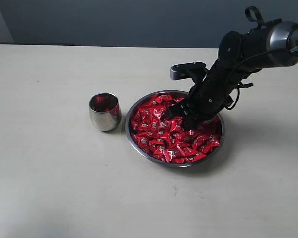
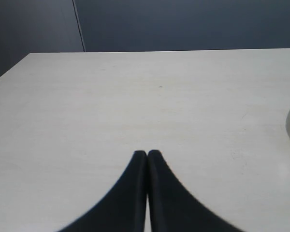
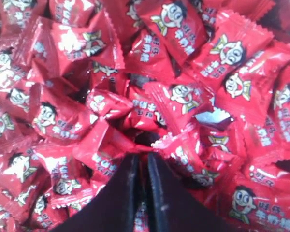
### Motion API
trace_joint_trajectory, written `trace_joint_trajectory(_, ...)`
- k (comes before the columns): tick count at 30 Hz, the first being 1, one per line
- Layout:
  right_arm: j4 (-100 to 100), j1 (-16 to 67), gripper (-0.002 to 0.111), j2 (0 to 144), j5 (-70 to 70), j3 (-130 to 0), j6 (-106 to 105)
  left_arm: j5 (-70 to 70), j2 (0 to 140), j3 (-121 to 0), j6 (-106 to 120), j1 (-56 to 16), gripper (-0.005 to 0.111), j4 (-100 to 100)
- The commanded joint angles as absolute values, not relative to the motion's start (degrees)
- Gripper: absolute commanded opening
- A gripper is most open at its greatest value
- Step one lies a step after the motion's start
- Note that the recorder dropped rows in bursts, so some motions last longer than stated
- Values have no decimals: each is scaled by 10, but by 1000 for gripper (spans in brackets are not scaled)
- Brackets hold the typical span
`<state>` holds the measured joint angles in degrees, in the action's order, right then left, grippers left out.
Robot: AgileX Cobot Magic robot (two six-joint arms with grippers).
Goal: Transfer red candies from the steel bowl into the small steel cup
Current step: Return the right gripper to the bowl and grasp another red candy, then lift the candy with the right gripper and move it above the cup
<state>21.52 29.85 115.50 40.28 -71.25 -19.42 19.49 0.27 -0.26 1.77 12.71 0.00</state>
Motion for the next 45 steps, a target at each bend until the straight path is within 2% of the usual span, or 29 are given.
trace_joint_trajectory(1,218,298,-1,1155,400,-709,-195,189,0,0,17,124,0,-3)
trace_joint_trajectory(22,252,298,-1,1052,348,-716,-211,189,0,0,17,124,0,-3)
trace_joint_trajectory(29,330,358,-1,1068,327,-822,-278,189,0,0,17,124,0,-3)
trace_joint_trajectory(34,331,412,-1,1167,352,-954,-277,189,0,0,17,124,0,-3)
trace_joint_trajectory(45,331,430,-1,1272,413,-1074,-248,189,0,0,17,124,0,-3)
